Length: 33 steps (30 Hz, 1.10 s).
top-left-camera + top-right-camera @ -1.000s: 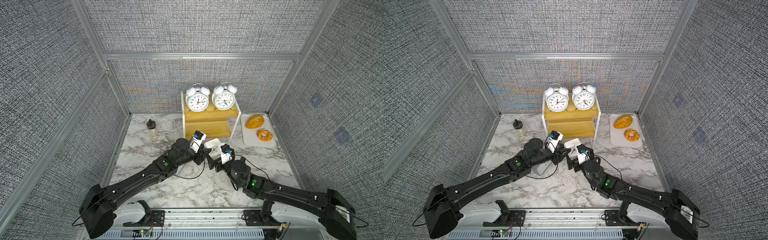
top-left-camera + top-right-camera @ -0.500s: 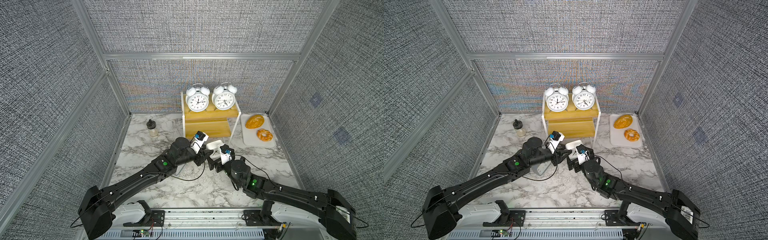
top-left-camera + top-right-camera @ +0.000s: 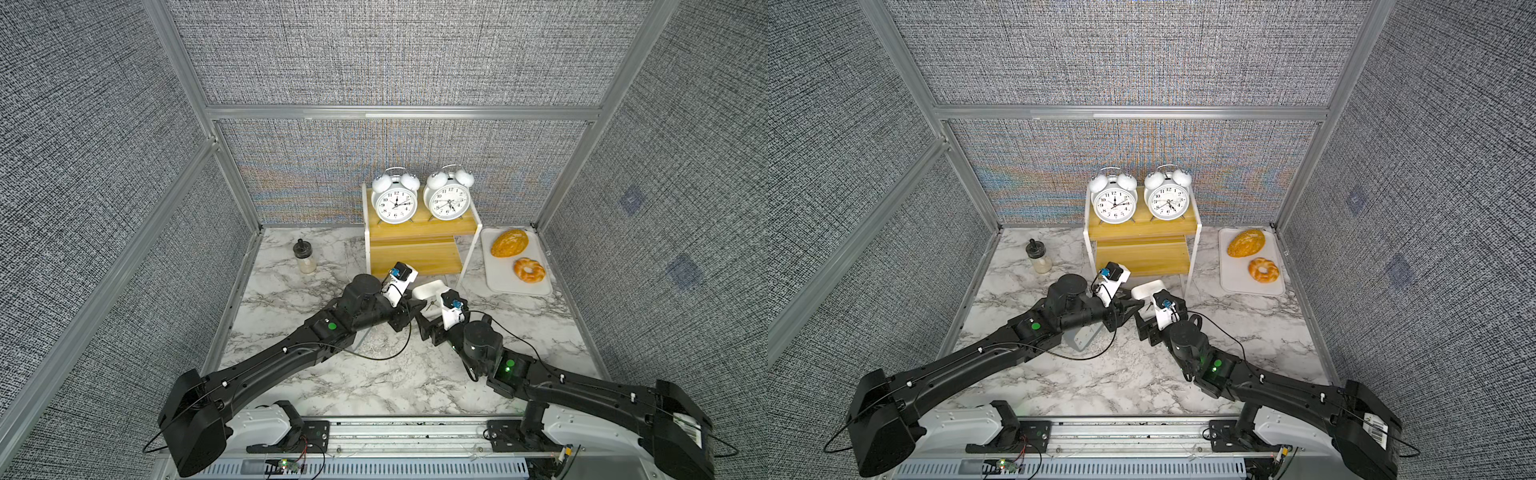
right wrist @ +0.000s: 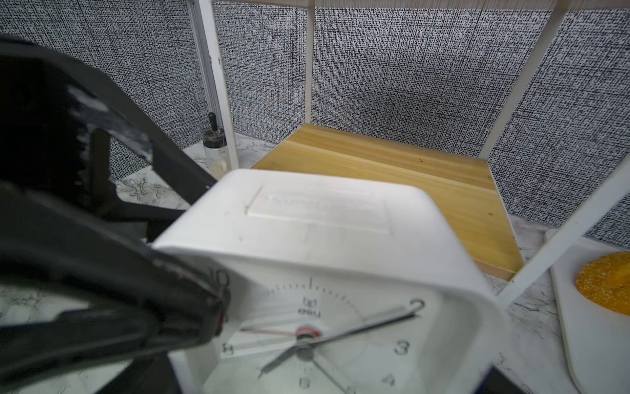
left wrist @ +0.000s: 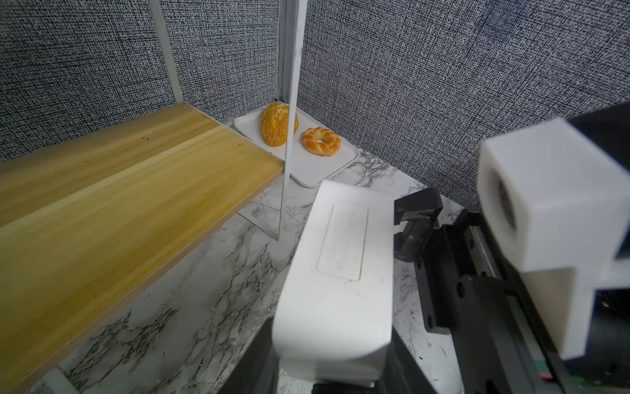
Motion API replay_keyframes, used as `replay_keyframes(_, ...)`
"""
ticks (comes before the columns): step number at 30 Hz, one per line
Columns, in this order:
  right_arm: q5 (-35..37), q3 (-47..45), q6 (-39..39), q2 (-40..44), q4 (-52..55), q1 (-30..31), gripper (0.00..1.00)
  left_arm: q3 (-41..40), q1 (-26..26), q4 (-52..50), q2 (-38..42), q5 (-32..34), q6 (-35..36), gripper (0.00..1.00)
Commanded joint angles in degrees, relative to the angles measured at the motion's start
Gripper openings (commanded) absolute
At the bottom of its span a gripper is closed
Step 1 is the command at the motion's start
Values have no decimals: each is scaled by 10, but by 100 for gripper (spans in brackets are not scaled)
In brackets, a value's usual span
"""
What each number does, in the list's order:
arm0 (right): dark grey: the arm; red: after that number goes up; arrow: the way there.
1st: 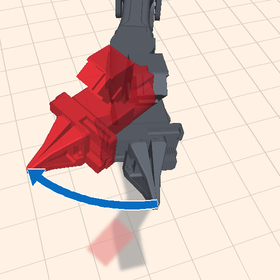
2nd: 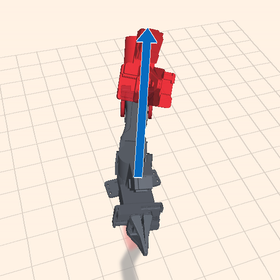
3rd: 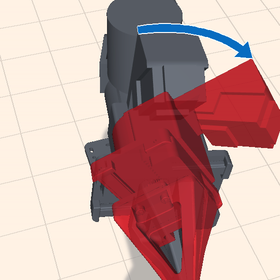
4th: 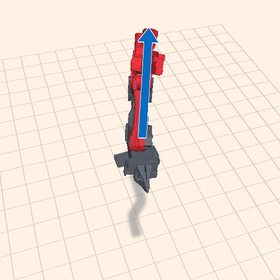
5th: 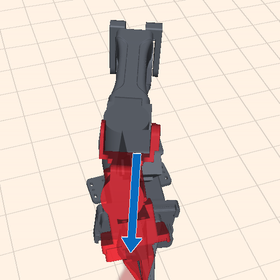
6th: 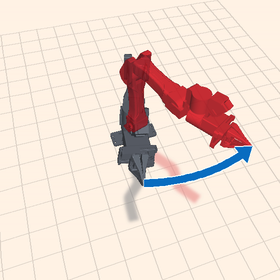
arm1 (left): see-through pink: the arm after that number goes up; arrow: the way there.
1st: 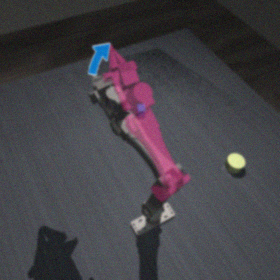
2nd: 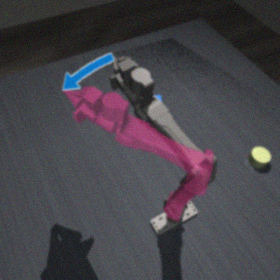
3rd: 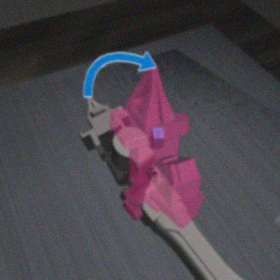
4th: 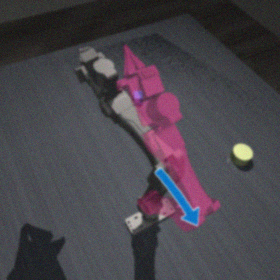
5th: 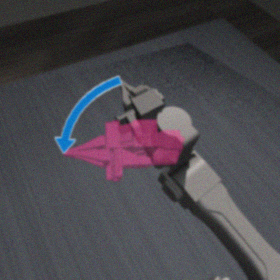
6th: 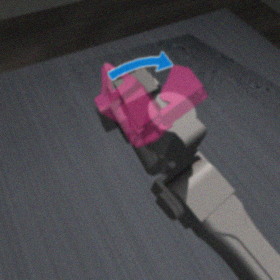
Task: Place the alarm clocks on the shelf by style
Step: Pick up the alarm from the center of the board, then place the alarm on the shelf.
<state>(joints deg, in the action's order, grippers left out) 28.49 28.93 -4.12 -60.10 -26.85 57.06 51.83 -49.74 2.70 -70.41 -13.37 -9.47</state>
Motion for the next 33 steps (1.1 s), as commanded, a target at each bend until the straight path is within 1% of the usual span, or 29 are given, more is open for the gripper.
replay_keyframes(1, 23, -2, -4, 1, -25, 0, 78, 4, 0, -11, 1, -8, 13, 31)
replay_keyframes(4, 24, -4, -4, -4, -29, -1, 76, 3, 0, -12, 1, -10, 11, 33)
replay_keyframes(7, 25, -4, -4, -8, -35, -1, 76, 5, 0, -15, 3, -6, 12, 40)
replay_keyframes(12, 33, -15, -5, -15, -59, -2, 76, -2, 0, -21, 28, 25, 19, 72)
replay_keyframes(15, 39, -23, -5, -20, -83, -9, 74, -17, 1, -27, 57, 72, 23, 84)
replay_keyframes(18, 43, -28, 2, -29, -115, -23, 74, -30, 1, -46, 88, 122, 25, 87)
replay_keyframes(25, 24, -15, 33, -67, -183, -71, 74, -69, 1, -69, 144, 223, 24, 89)
replay_keyframes(29, 8, -3, 37, -111, -237, -102, 74, -89, 1, -70, 171, 256, 25, 91)
replay_keyframes(33, -16, 20, 38, -157, -271, -135, 74, -98, 3, -78, 185, 268, 31, 91)
